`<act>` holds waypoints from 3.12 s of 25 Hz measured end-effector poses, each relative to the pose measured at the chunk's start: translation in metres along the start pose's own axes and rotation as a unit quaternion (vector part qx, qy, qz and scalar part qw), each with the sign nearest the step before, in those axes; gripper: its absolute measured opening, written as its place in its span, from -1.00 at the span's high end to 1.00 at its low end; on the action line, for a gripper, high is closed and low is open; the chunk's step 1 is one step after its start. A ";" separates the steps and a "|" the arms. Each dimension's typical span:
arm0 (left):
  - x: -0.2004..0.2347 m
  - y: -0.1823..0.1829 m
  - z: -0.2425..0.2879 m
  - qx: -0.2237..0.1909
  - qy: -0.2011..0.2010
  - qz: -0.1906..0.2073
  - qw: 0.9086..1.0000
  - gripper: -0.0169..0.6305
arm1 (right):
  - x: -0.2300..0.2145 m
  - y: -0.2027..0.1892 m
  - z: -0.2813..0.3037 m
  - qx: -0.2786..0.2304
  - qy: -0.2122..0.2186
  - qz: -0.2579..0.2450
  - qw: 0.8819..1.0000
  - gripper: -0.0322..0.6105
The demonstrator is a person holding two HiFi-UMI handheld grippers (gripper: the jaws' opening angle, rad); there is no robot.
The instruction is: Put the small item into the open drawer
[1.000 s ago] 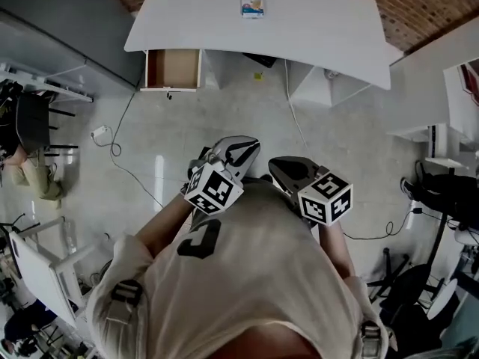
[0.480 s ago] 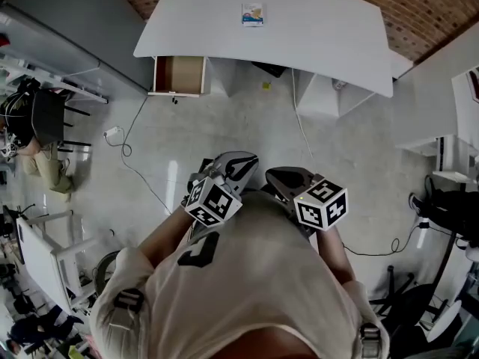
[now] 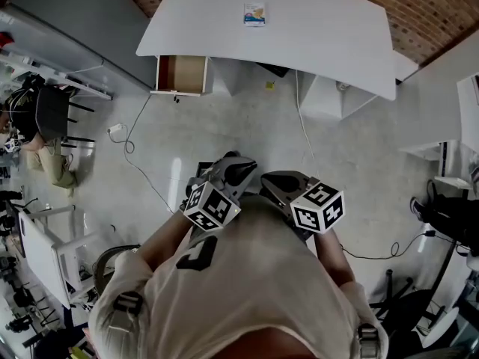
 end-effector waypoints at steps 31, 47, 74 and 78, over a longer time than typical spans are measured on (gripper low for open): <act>0.204 -0.071 -0.019 -0.063 -0.005 -0.011 0.998 0.90 | -0.036 0.137 0.125 0.008 -0.152 0.002 0.988 0.89; 0.299 -0.119 -0.041 -0.042 0.063 -0.029 0.997 0.90 | -0.053 0.196 0.215 0.050 -0.121 -0.027 0.991 0.89; 0.444 -0.048 0.174 0.101 0.074 0.000 0.992 0.86 | -0.244 0.294 0.148 0.042 -0.040 0.042 0.997 0.89; 0.468 -0.053 0.224 0.139 0.061 0.004 0.988 0.58 | -0.270 0.299 0.131 0.033 -0.036 0.070 0.996 0.89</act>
Point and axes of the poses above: the fingertips, and each gripper's own axes: z forward along the fingers, x to its left, y out of its top, the point moved 6 cm from there along -z, backward along the fingers, and after that the axes turned 3 degrees about z, right-handed, at the moved point
